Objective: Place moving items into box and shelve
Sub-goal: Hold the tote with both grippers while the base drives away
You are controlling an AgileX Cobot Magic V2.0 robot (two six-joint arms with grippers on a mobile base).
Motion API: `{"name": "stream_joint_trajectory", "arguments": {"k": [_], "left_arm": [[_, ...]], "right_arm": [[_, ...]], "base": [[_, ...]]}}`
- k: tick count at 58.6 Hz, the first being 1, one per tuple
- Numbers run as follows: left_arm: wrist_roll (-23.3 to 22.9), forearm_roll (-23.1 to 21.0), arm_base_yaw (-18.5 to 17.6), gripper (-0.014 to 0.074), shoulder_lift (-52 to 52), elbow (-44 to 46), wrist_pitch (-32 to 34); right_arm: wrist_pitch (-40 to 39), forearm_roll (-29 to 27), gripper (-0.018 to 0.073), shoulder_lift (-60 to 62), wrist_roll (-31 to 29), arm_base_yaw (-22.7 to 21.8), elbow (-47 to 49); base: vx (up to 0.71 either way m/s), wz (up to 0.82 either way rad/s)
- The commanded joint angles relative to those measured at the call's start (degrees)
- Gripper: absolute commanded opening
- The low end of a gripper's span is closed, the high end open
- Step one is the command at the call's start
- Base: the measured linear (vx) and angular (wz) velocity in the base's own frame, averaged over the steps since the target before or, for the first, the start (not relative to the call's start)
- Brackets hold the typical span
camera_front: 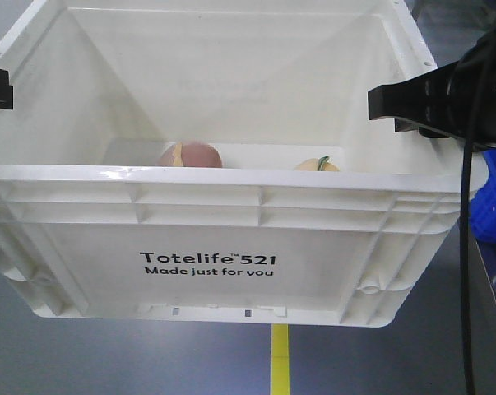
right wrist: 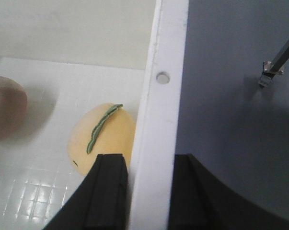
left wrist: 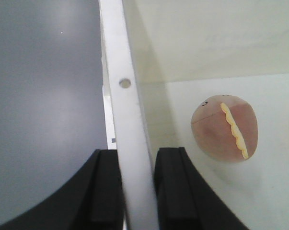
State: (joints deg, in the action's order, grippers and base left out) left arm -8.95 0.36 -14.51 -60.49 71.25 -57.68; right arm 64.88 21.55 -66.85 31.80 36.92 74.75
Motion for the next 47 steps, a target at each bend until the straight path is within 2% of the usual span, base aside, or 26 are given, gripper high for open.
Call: {"name": "stream_joint_trajectory", "arguments": {"k": [1, 47], "left_arm": [[0.4, 0.9, -0.2, 0.0038, 1.5, 2.4, 7.7], [0.4, 1.0, -0.2, 0.0038, 1.5, 2.4, 7.7]], "right_arm": [[-7.2, 6.3, 0.0064, 2.1, -1.3, -0.2, 2.3], [-7.2, 6.3, 0.0064, 2.1, -1.3, -0.2, 2.3]], "base": [[0.48, -0.09], [0.49, -0.06]]}}
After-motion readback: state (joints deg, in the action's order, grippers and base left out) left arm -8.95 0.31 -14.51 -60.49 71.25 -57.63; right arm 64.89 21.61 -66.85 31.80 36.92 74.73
